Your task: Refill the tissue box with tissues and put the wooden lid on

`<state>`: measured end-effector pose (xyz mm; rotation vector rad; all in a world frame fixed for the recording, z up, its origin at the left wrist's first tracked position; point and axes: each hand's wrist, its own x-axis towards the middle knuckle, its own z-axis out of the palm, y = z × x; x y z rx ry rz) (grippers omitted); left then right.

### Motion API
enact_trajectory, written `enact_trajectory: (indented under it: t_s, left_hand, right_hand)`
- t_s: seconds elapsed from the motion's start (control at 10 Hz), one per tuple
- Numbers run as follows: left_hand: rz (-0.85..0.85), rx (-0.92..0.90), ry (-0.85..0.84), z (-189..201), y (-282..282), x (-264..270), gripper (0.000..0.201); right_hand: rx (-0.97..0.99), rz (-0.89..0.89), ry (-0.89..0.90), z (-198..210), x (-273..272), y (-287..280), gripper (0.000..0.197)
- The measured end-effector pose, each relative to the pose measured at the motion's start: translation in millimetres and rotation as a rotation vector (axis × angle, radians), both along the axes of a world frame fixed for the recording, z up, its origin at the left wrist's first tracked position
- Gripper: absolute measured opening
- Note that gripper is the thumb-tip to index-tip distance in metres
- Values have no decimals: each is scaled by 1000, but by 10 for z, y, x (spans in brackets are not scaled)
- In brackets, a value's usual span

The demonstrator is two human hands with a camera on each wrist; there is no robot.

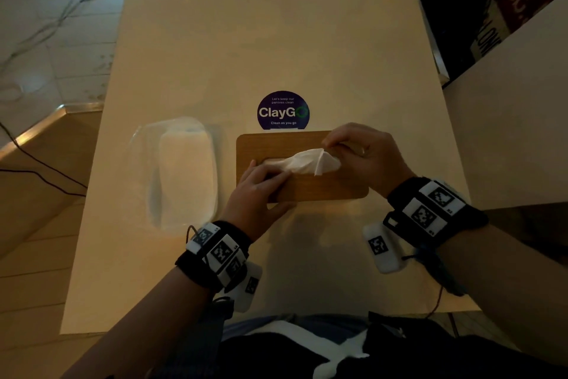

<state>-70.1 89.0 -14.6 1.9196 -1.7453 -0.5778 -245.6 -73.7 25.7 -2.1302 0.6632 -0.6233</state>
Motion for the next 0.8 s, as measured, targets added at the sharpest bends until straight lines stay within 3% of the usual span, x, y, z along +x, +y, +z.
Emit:
enact_trajectory:
  t_s: [0.1,0.2,0.3,0.7,0.8]
  left_hand:
    - [258,-108,179,48,38,65,49]
    - [644,54,423,8,72,163,50]
    - [774,135,898,-89,43,120,42]
    - [710,94,868,-181,-148,65,40]
    - [760,135,873,-158,-18,129,37]
  right_hand:
    - [51,-291,-13,-181,-180,111,18]
    - [428,-441,119,-284,-311,257,40]
    - [684,-385,119,-411,-327,441,44]
    - [734,-498,54,-529,-358,387,46]
    - [816,-579,44,-493,-477,446,59]
